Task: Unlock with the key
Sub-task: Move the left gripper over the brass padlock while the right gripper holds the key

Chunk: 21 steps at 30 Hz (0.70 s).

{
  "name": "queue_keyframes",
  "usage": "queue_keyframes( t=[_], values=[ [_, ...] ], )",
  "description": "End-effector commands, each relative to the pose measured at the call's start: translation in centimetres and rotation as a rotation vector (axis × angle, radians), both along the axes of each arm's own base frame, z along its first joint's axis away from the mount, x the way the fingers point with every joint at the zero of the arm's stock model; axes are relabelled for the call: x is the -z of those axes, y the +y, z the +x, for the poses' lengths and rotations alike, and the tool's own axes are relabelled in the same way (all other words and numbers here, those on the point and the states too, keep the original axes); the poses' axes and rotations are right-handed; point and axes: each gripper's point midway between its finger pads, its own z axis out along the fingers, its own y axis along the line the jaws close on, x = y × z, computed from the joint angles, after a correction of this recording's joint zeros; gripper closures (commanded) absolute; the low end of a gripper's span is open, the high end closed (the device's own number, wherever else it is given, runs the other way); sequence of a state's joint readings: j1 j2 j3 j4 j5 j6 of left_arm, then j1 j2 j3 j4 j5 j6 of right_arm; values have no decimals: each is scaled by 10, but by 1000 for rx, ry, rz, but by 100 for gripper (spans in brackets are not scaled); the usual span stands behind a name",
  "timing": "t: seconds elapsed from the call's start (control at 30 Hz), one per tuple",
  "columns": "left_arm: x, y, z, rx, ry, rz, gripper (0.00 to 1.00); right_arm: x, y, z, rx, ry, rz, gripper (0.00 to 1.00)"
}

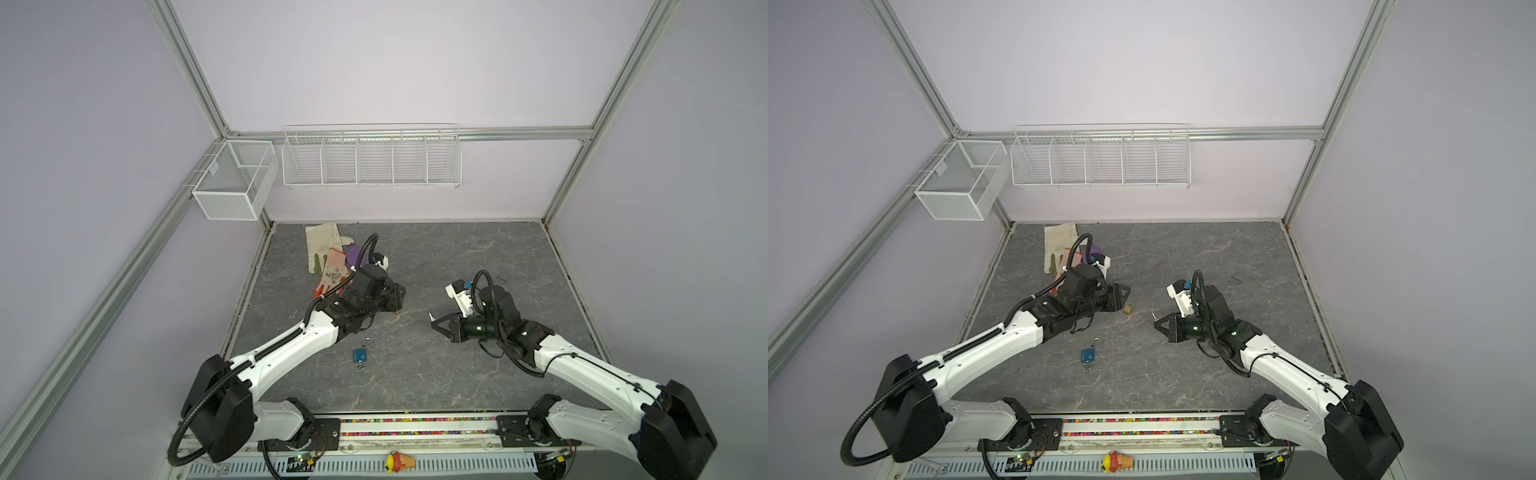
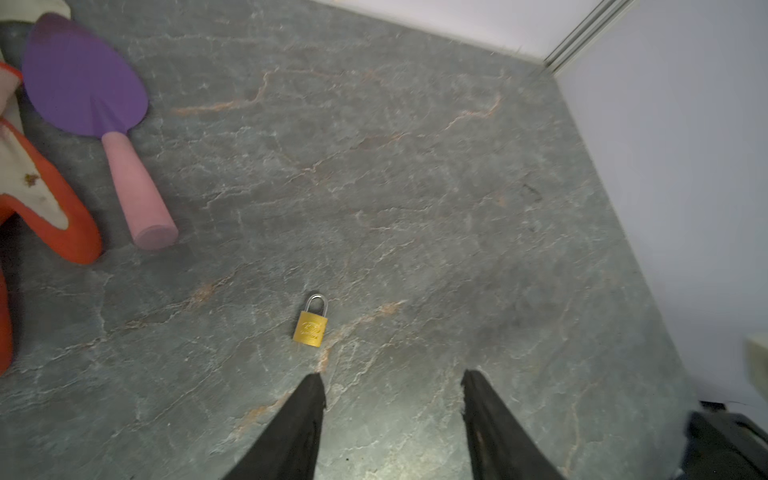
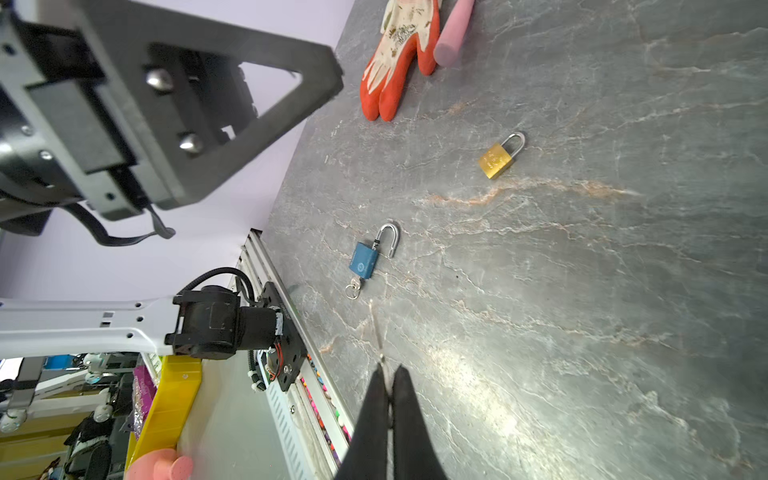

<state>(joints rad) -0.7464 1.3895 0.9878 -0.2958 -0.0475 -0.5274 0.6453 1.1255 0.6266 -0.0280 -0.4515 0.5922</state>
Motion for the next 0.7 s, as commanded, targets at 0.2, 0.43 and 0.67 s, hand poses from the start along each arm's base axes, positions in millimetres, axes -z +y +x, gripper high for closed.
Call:
queue_keyframes(
  t=[0.2, 0.43, 0.67],
  values=[
    [76, -2, 26, -11, 198, 320, 46, 10, -12, 10, 92, -14, -87, 94],
    [109, -8, 29, -18, 265, 355, 46, 13, -13, 10, 78, -12, -111, 94],
    [134, -12, 27, 11, 326, 399, 46, 10, -11, 11, 64, -31, -107, 94]
  ],
)
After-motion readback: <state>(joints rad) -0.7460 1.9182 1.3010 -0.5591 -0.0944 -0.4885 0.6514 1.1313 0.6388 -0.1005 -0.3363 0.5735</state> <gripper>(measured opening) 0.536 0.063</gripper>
